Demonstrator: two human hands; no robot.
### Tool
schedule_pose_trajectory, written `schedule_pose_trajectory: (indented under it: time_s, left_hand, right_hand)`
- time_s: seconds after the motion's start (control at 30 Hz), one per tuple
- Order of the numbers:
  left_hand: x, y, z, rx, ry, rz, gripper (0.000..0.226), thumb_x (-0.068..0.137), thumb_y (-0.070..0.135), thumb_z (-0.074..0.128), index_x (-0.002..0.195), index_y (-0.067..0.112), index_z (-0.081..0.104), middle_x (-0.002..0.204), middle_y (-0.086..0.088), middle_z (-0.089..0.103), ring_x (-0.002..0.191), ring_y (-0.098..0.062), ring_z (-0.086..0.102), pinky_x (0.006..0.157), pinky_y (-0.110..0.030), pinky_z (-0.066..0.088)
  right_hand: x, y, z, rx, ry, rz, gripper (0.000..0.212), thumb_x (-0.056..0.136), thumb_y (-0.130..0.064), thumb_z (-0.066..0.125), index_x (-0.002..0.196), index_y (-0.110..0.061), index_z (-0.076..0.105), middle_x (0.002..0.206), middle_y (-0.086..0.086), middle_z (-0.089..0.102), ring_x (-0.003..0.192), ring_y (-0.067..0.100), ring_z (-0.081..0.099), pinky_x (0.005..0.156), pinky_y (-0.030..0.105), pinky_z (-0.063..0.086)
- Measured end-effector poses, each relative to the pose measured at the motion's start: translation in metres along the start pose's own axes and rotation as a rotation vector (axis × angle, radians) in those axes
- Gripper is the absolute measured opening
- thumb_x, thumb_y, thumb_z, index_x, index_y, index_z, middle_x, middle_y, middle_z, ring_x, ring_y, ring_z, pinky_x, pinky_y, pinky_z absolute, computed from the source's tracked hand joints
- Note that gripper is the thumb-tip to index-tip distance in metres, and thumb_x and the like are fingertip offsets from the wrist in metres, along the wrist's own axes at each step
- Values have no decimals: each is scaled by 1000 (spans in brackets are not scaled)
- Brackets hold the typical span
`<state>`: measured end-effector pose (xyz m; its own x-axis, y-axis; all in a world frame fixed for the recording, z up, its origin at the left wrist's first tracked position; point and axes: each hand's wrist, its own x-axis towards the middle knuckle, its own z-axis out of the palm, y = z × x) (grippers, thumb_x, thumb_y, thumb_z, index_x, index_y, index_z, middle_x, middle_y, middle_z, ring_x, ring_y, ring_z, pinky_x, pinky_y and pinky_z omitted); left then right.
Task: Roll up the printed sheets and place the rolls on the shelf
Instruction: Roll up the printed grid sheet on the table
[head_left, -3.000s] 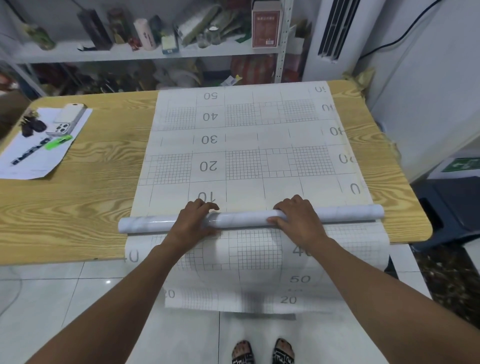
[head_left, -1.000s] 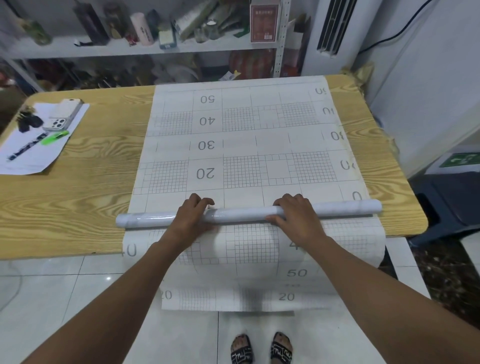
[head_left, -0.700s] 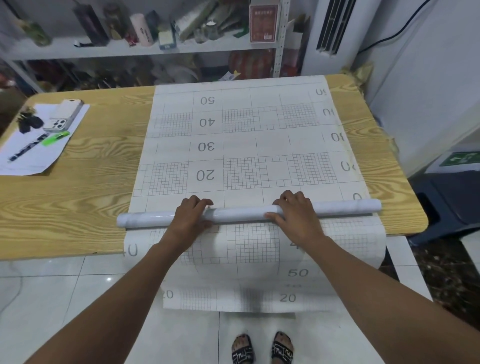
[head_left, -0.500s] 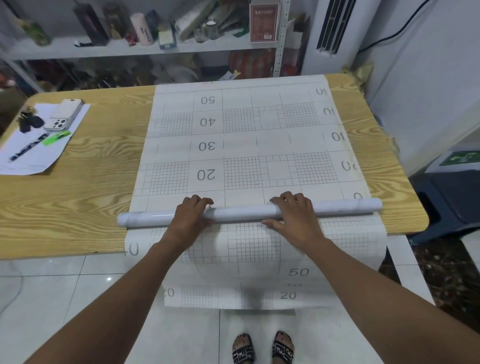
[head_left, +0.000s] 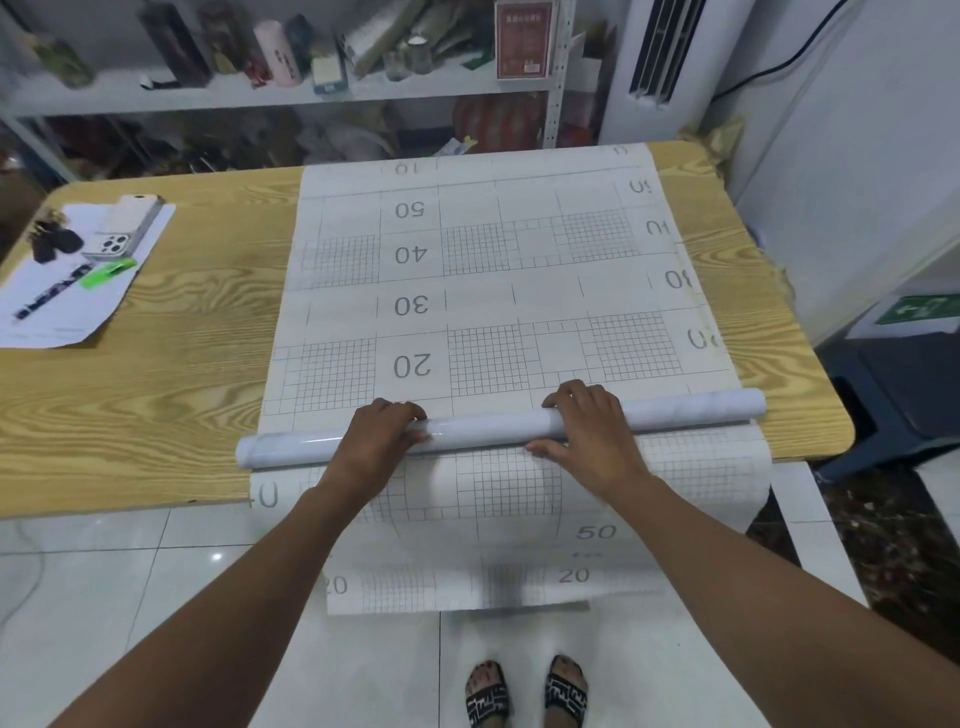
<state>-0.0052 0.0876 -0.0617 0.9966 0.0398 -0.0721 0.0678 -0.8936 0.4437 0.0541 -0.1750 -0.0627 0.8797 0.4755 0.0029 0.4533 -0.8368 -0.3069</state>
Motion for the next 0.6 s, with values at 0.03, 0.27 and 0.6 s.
schedule_pose_trajectory:
  time_s: [0.03, 0.27, 0.6]
  left_hand:
    - [0, 0, 0, -28, 5, -6, 16, 88, 24, 58, 98, 13, 63, 88, 1, 60, 87, -16, 43, 70, -24, 24]
    - [0, -7, 3, 37, 63, 101, 19, 82, 15, 67, 97, 4, 69, 90, -10, 58, 82, -27, 47, 69, -34, 38]
    - [1, -10, 2, 109, -18, 59, 56, 76, 41, 70, 123, 14, 54, 101, -5, 60, 90, -24, 48, 73, -27, 28]
  right_hand:
    - [0, 0, 0, -5, -3, 1, 55, 76, -57, 65, 113, -17, 58, 115, 0, 52, 100, 20, 45, 92, 31, 32]
    - [3, 0, -4, -8, -40, 6, 49, 82, -49, 62, 119, -19, 59, 119, 1, 49, 106, 21, 42, 94, 33, 30]
    - [4, 1, -2, 0, -66, 2, 52, 86, -52, 56, 128, -22, 50, 119, -2, 54, 104, 21, 44, 93, 34, 33]
